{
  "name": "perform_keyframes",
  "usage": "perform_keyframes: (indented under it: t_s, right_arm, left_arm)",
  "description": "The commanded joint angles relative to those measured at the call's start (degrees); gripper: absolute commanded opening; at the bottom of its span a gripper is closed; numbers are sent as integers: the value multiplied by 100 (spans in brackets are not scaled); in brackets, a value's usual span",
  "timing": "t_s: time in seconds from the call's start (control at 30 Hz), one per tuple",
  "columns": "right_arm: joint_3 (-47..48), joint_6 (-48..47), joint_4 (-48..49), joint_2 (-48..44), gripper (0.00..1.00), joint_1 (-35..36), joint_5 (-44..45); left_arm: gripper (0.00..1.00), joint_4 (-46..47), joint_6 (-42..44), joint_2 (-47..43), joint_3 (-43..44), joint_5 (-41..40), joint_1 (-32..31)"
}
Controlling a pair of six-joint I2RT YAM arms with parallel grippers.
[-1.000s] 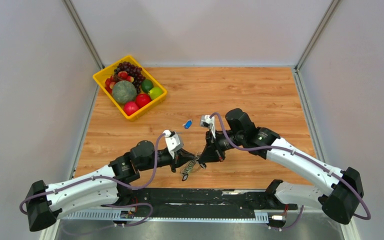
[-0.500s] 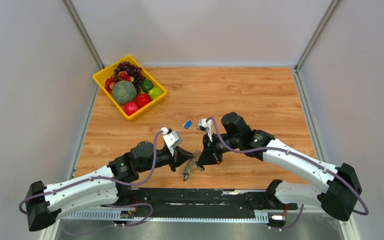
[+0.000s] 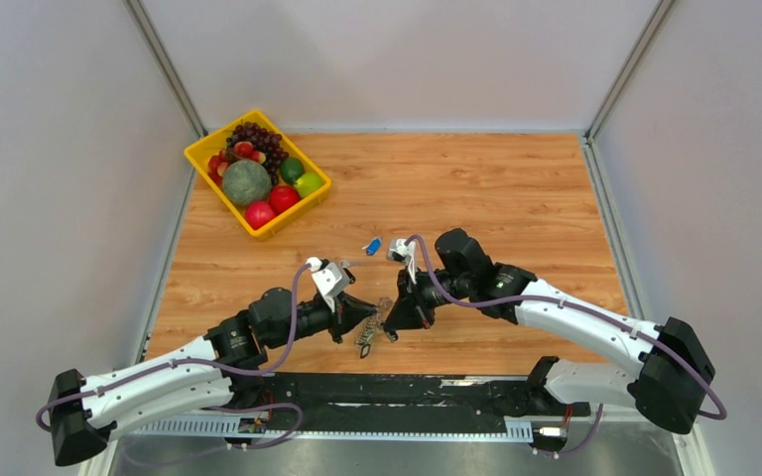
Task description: Remove the keys from the keyring
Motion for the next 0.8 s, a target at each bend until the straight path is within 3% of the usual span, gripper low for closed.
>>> perform_keyframes:
  t_s: [0.0, 0.53, 0.77]
  right_arm:
    - [-258, 381, -125, 118, 0, 226, -641]
    - [-526, 793, 529, 398, 0, 225, -574]
    - [-315, 807, 447, 75, 0, 228, -483]
  left_arm:
    - [0, 1115, -54, -266, 71, -935, 125]
    - [0, 1451, -227, -683, -191, -988, 125]
    - [0, 1126, 201, -488, -101, -745, 123]
